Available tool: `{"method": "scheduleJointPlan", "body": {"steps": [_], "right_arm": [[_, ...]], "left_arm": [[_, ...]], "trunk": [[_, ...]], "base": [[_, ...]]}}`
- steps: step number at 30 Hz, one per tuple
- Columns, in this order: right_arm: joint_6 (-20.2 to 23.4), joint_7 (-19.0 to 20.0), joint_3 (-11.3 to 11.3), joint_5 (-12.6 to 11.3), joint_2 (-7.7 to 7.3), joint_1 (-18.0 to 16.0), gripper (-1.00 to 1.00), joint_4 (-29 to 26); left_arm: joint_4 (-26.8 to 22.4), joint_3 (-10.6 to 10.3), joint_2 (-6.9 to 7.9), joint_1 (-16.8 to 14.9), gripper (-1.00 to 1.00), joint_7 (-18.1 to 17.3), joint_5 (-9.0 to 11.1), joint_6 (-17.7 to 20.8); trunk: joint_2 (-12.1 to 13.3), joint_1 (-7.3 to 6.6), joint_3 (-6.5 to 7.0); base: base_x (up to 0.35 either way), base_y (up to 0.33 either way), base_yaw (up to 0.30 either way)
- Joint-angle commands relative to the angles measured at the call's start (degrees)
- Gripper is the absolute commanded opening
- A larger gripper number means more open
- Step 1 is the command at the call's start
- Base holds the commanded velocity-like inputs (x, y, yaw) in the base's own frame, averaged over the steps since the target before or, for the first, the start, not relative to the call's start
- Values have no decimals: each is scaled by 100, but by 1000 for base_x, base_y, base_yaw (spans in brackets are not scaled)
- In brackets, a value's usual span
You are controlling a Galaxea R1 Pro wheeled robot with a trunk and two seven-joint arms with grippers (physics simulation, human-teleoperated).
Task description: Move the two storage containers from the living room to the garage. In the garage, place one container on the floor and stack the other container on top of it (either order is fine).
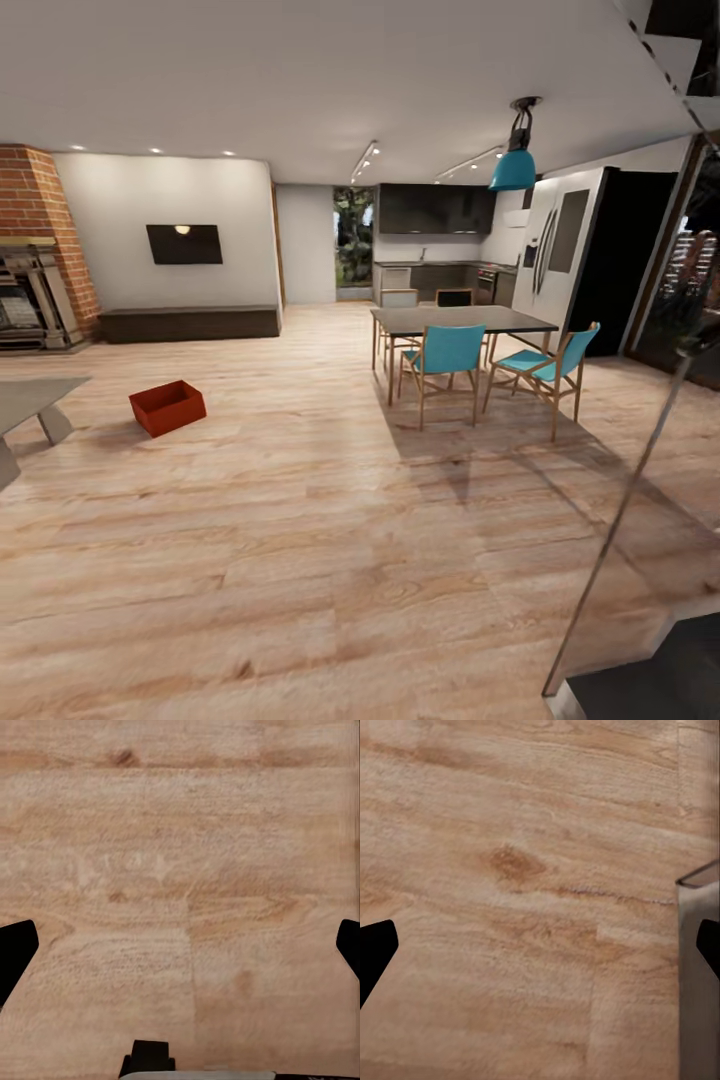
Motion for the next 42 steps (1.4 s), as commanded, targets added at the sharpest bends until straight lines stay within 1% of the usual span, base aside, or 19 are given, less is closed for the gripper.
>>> {"method": "scheduleJointPlan", "body": {"steps": [1,8,21,28,35,42], "right_arm": [[-13,-5,17,10,-2,-5,100,4],[-13,-5,24,18,0,-3,100,4],[-13,-7,26,16,-3,-2,100,4],[-13,-6,26,19,-3,-2,100,4],[-14,-10,26,12,-1,-2,100,4],[-15,-8,26,14,-3,-3,100,4]], "left_arm": [[-8,3,1,3,100,-45,60,0],[-9,3,1,3,100,-42,60,-2],[-8,3,1,3,100,-40,60,-5],[-8,3,1,3,100,-40,60,-7],[-8,3,1,3,100,-38,60,-7],[-8,3,1,3,100,-40,60,-6]], "trunk": [[-2,4,-5],[-2,4,-5],[-2,4,-5],[-2,4,-5],[-2,4,-5],[-2,4,-5]], "base": [[329,0,-227],[329,0,-38],[329,0,259],[329,0,38],[329,0,125],[329,0,18]]}}
